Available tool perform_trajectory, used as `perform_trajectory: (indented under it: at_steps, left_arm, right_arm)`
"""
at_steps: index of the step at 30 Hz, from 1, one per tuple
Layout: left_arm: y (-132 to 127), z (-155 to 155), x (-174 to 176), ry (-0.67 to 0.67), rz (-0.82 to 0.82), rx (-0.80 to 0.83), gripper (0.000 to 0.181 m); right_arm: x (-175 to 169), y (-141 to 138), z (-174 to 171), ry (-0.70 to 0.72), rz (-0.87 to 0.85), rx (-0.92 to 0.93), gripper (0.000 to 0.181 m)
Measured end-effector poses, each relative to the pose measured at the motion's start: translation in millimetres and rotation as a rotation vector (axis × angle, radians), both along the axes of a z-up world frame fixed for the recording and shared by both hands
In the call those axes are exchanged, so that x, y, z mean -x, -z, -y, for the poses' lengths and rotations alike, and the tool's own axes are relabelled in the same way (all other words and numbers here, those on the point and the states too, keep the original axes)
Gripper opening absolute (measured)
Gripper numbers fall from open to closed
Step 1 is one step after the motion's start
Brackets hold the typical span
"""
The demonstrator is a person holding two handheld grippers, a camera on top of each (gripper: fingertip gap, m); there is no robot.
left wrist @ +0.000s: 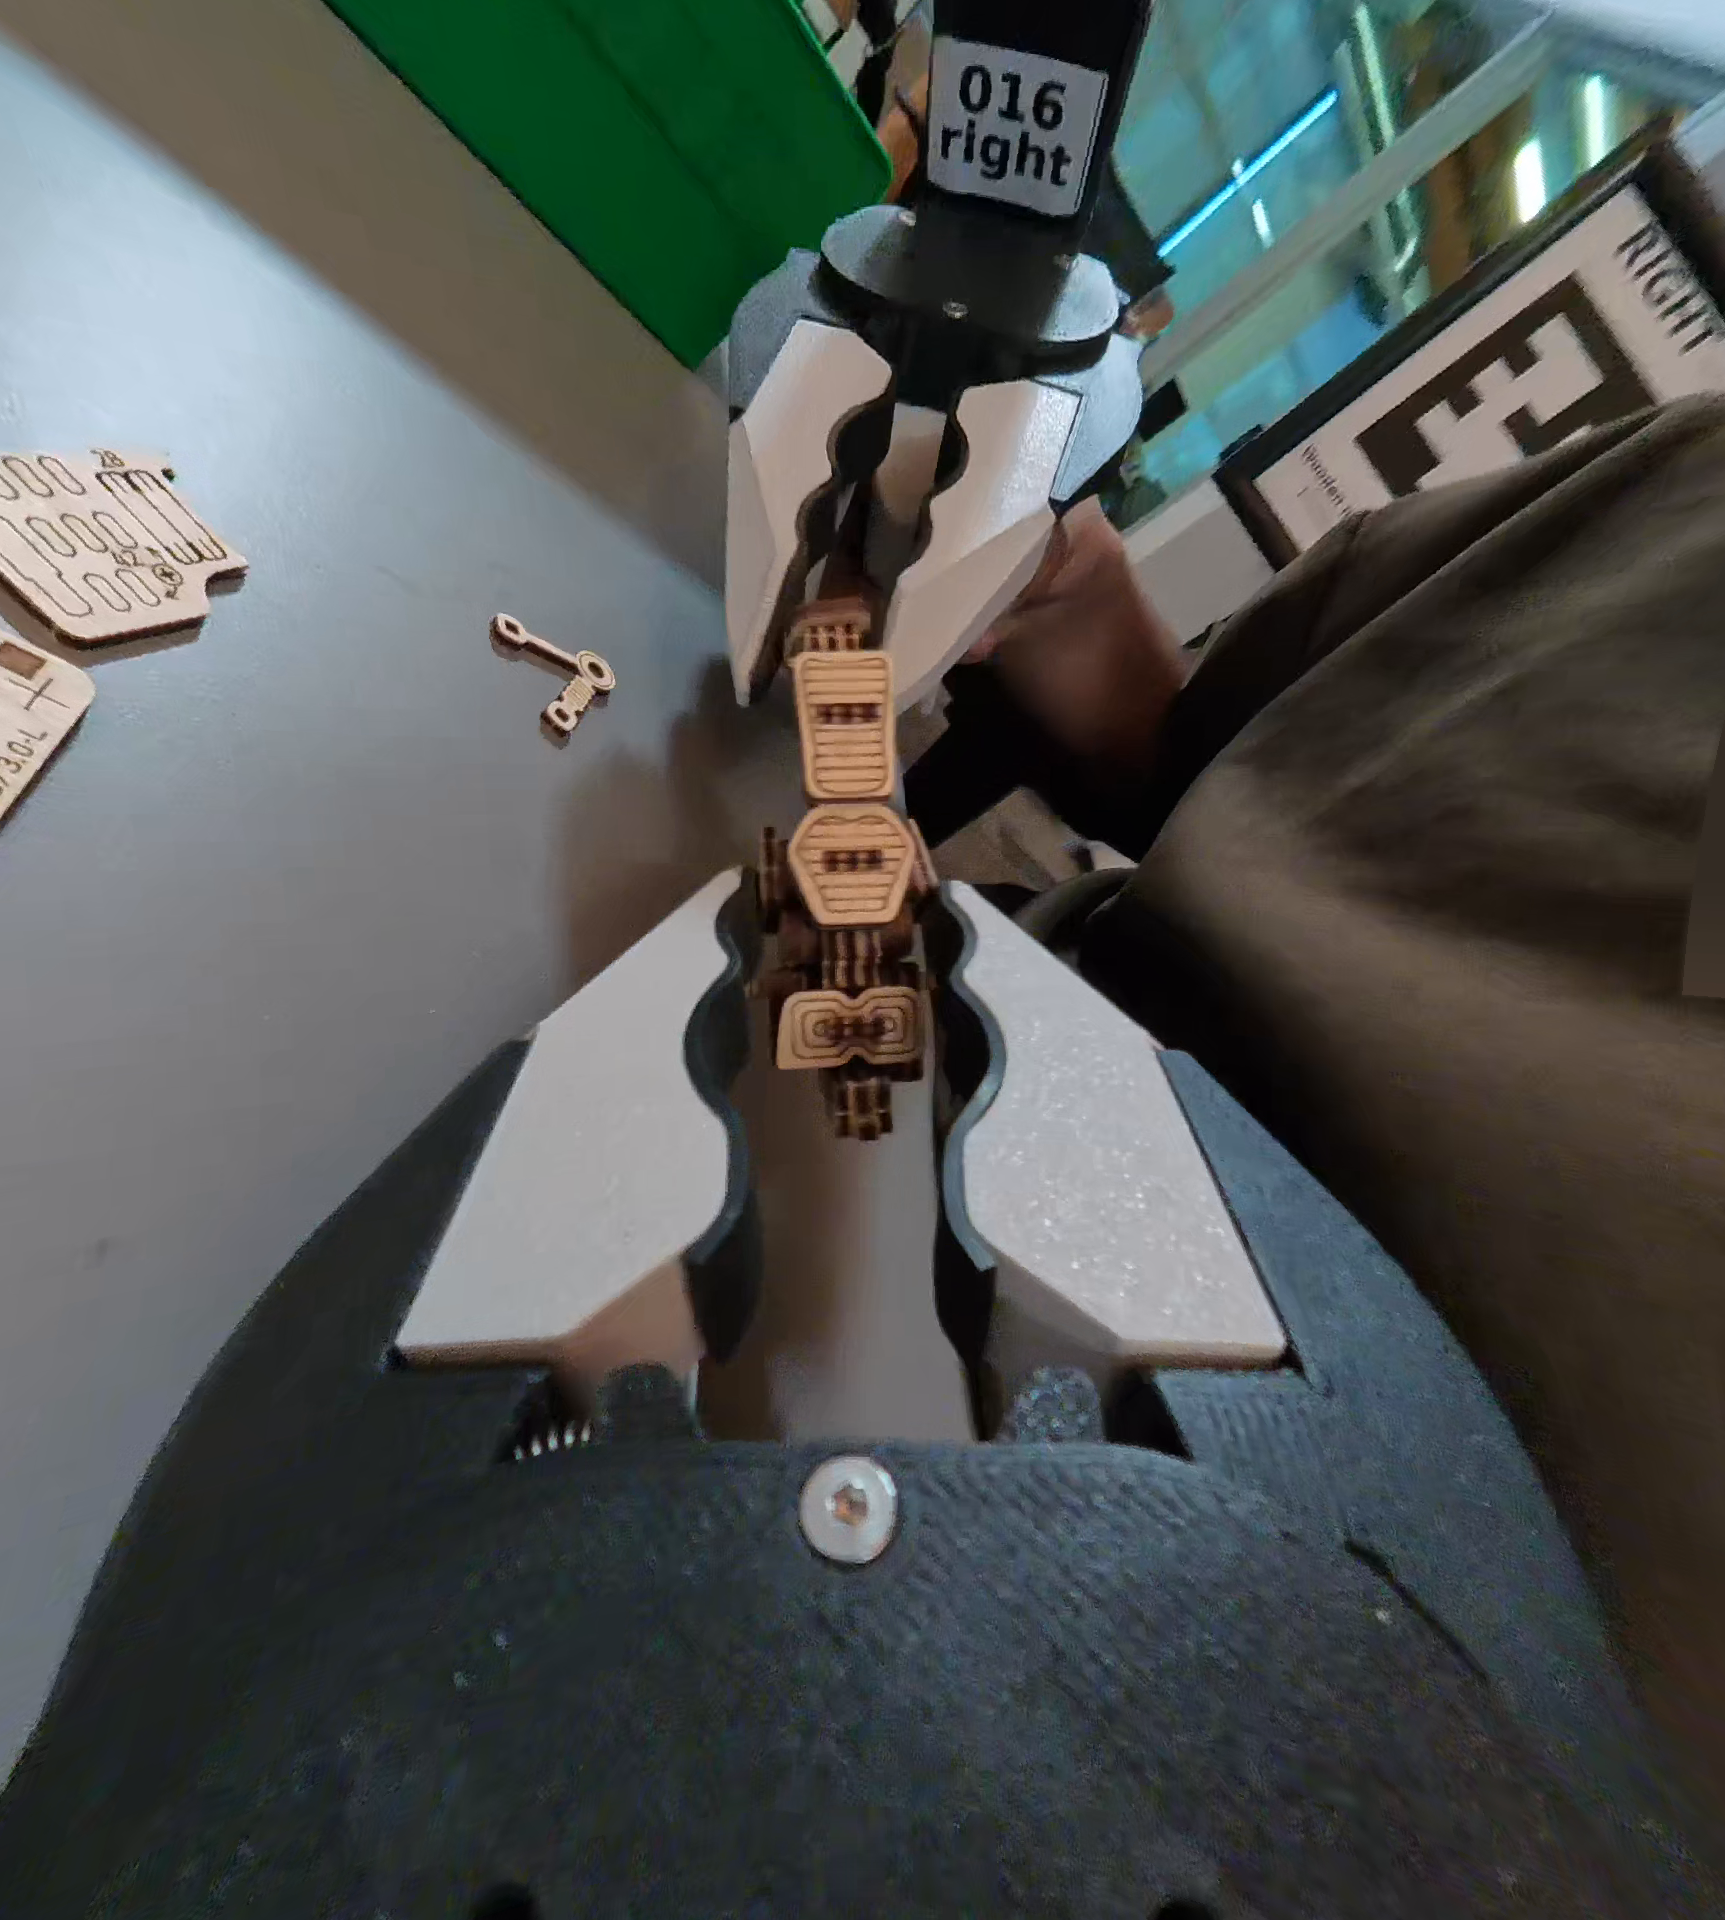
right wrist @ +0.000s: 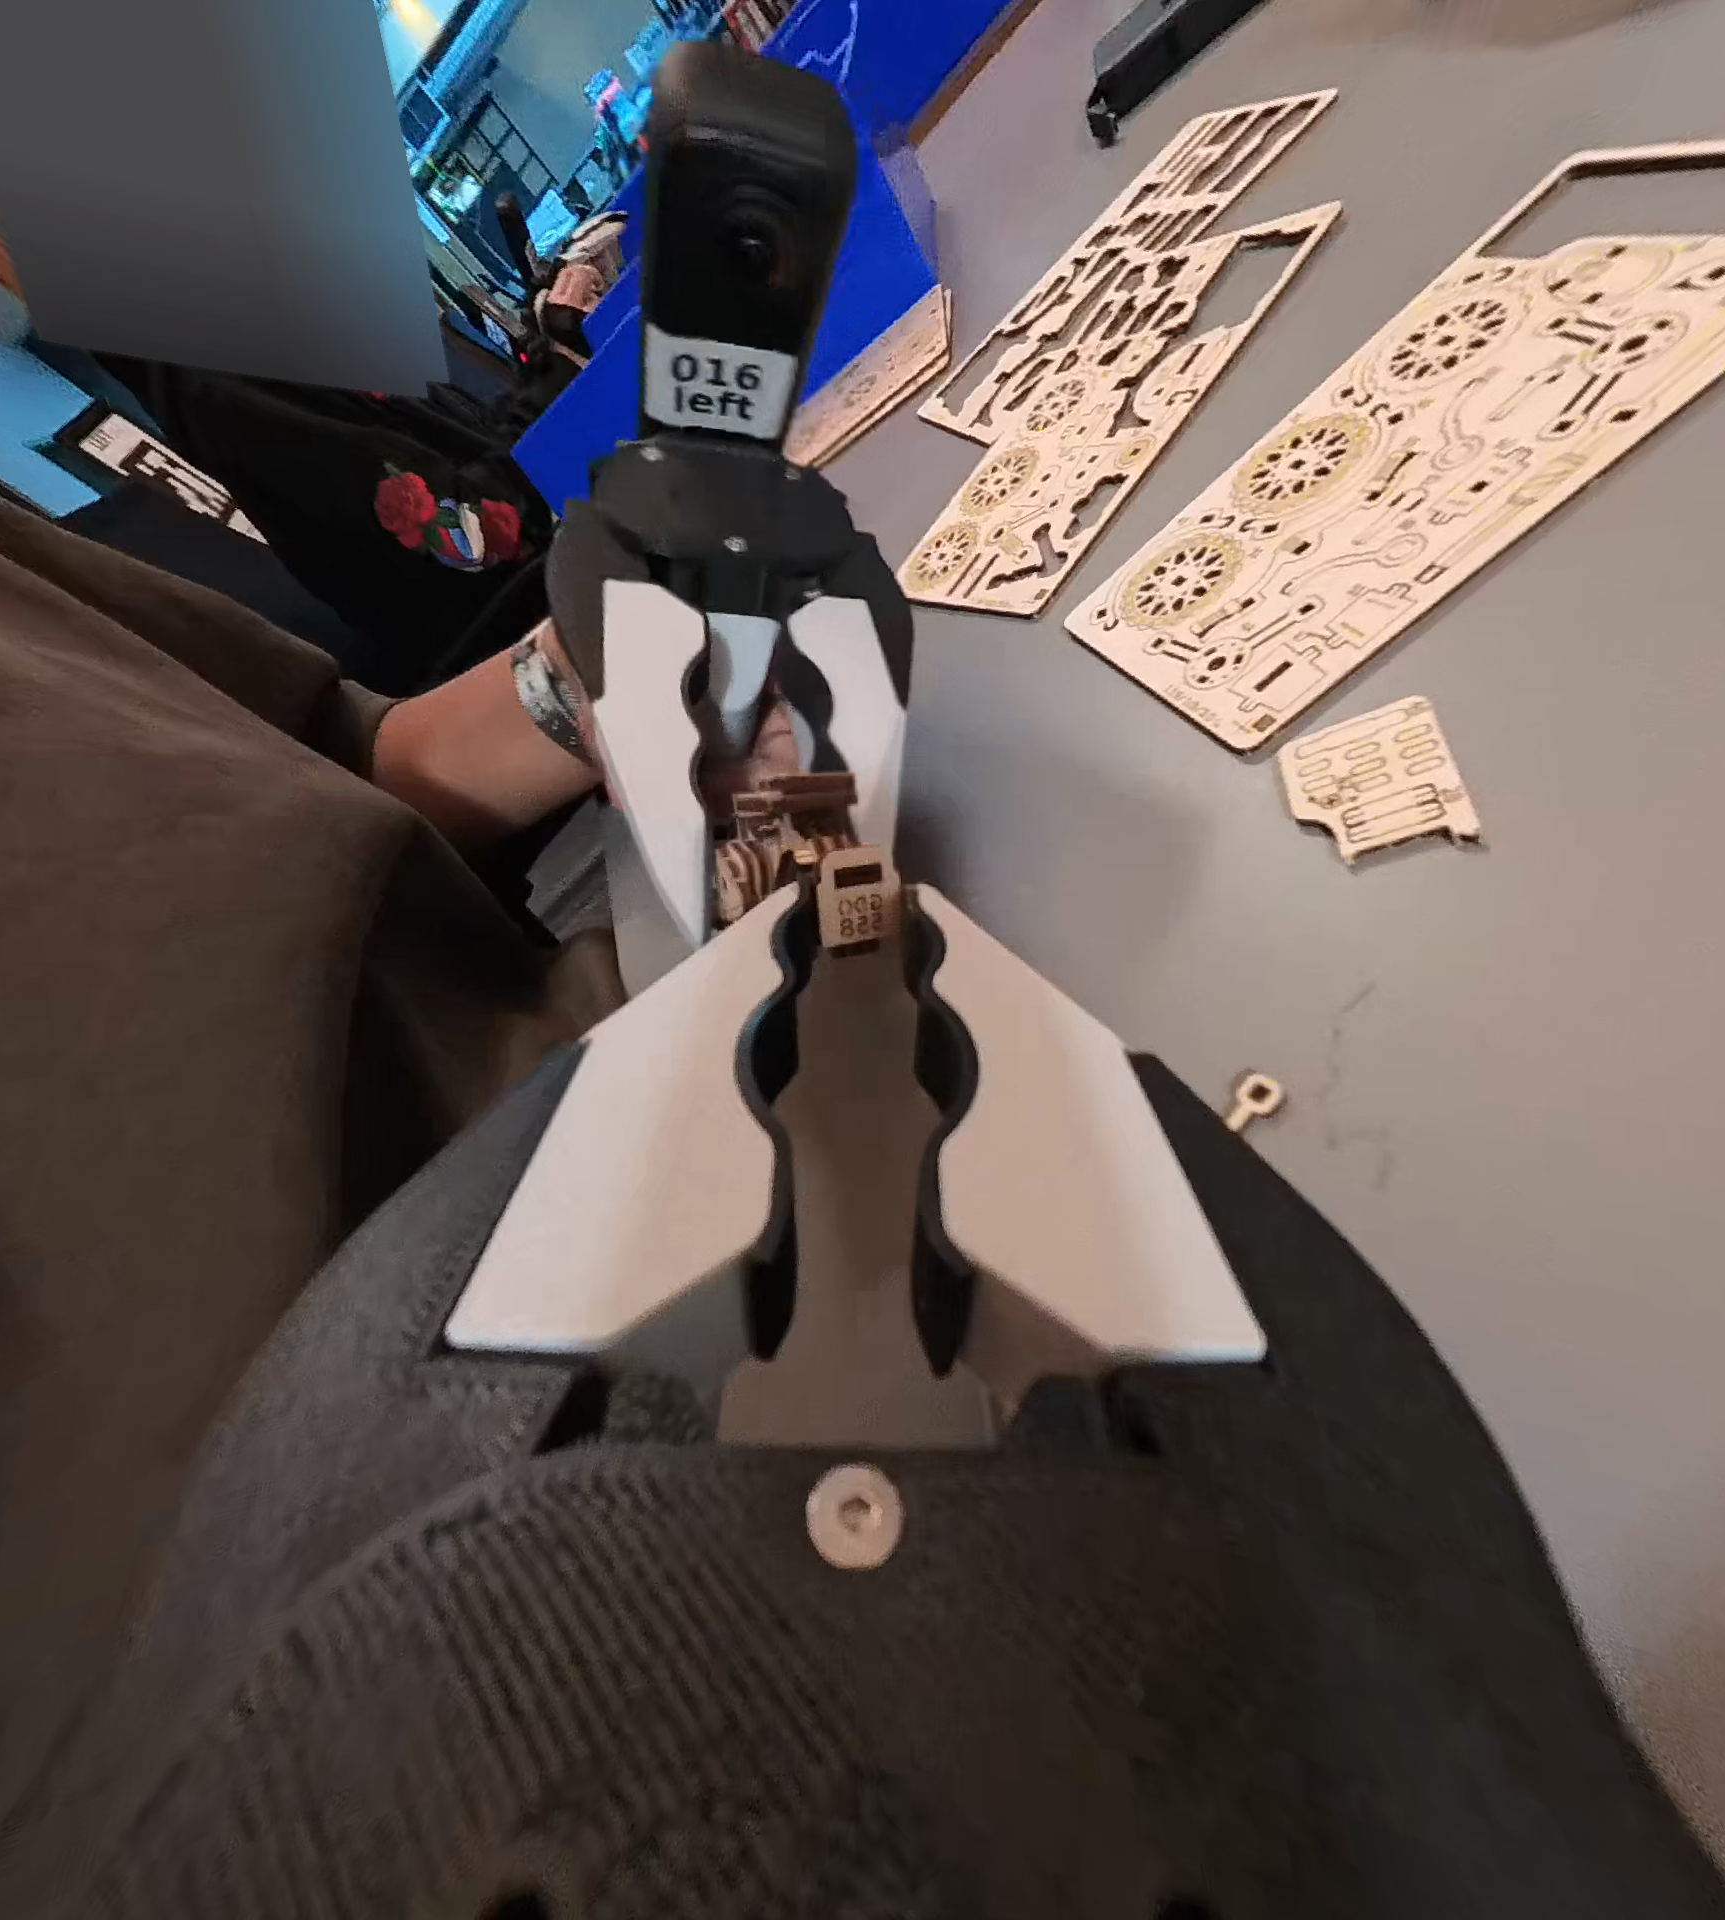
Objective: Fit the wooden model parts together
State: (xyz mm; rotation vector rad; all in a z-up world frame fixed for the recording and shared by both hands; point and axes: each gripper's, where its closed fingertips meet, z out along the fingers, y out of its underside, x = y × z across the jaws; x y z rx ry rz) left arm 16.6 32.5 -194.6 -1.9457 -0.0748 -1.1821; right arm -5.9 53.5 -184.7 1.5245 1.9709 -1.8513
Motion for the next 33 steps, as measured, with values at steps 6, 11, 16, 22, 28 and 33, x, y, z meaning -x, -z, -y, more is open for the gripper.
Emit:
perform_trajectory:
  at_steps: [6,11,16,22,28,33]
  left_arm:
    - [-1,-3,5,-0.031,-0.007,-0.008,0.028]
    - [3,-15,48,-0.273,0.080,0.042,0.027]
    - [0,-18,81,-0.454,0.150,0.032,0.027]
    - [1,-21,76,-0.449,0.106,0.030,0.027]
    - [-1,-24,66,-0.434,0.100,0.014,0.027]
    - [-1,-30,57,-0.444,0.106,0.011,0.028]
  right_arm:
    - [4,-2,-6,0.026,-0.024,0.005,0.023]
    - [14,-5,-49,0.194,-0.106,-0.222,0.032]
    - [-2,35,-72,0.170,0.022,-0.800,0.031]
    - [-13,61,-55,0.041,0.069,-0.909,0.023]
    - [0,53,-39,0.023,-0.074,-0.857,0.007]
    - [18,3,-25,0.155,-0.337,-0.824,0.006]
